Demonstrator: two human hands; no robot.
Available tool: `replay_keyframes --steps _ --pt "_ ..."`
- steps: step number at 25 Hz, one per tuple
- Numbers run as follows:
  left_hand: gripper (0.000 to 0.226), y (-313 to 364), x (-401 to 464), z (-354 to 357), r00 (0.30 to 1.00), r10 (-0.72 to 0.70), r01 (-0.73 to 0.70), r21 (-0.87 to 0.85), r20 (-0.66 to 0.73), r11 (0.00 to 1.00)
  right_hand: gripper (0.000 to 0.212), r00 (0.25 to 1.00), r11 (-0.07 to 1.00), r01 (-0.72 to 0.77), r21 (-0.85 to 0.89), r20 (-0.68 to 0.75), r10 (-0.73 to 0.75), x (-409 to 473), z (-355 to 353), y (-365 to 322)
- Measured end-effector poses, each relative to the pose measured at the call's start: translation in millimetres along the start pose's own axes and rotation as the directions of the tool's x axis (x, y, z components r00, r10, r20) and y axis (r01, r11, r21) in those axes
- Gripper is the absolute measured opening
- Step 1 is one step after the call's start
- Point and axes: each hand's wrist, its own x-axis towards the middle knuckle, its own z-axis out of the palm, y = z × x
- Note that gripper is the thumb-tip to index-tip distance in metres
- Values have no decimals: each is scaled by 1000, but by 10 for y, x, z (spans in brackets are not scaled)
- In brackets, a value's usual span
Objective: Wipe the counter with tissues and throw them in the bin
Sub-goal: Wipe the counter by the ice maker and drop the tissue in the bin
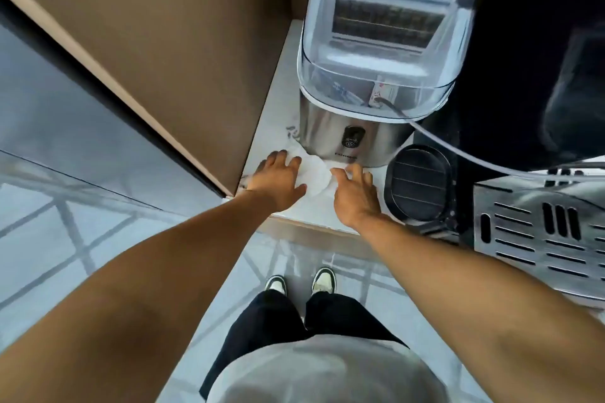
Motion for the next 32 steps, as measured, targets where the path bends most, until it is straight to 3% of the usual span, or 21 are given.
replay_keyframes --steps 4,13,20,25,32 --pt "65 -59 169 68 993 108 -111 49 50 993 45 991 982 -130 139 -18 133 -1 120 -65" --pt "36 -244 279 90 969 247 -240 174 -19 955 24 937 931 -278 238 -147 317 -26 194 -223" --pt "35 -201 264 6 940 338 -339 7 45 941 24 863 873 -398 282 -209 460 -281 123 -209" --pt "36 90 239 -10 870 478 -481 -3 115 876 24 807 821 -484 304 -208 553 -661 -16 -66" --pt "28 1003 -23 180 761 635 -642 17 132 766 22 723 742 -564 363 -217 656 -1433 -151 511"
